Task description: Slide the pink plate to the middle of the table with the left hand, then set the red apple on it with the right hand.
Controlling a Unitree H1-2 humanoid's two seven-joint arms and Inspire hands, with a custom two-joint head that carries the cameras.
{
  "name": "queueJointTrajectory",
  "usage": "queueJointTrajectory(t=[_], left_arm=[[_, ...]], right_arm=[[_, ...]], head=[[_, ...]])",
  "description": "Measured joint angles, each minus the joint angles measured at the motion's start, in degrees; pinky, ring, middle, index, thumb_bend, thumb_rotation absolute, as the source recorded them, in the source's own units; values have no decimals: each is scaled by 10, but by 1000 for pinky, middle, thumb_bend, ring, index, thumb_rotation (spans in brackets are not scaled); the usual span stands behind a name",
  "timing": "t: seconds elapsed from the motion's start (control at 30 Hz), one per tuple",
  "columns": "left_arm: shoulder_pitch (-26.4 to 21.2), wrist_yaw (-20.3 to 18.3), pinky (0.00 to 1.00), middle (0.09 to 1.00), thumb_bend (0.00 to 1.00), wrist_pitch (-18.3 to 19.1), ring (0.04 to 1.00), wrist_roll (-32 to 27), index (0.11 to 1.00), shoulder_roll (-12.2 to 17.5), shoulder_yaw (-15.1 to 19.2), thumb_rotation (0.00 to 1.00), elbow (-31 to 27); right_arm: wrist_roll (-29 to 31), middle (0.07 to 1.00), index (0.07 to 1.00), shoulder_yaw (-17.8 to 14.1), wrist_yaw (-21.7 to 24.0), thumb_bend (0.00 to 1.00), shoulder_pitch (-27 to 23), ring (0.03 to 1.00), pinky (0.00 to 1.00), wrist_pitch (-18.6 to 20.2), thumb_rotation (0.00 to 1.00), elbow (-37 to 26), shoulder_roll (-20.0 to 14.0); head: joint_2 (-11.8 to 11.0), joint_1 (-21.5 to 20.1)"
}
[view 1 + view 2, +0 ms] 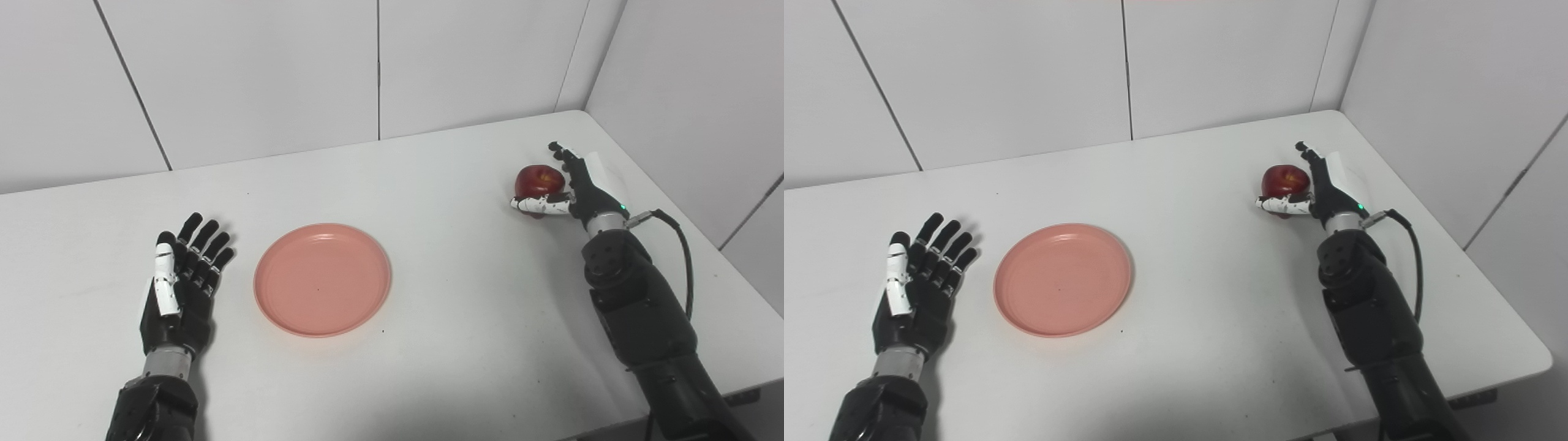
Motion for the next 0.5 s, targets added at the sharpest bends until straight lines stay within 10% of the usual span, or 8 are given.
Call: queueJointTrajectory(t=[0.5], left_arm=[[1, 2, 889, 888, 432, 1, 875, 1, 871, 0, 0, 1000, -2]], right_arm=[[2, 744, 757, 17, -4, 883, -7, 699, 608, -4, 235, 32, -12]], head=[[1, 2]])
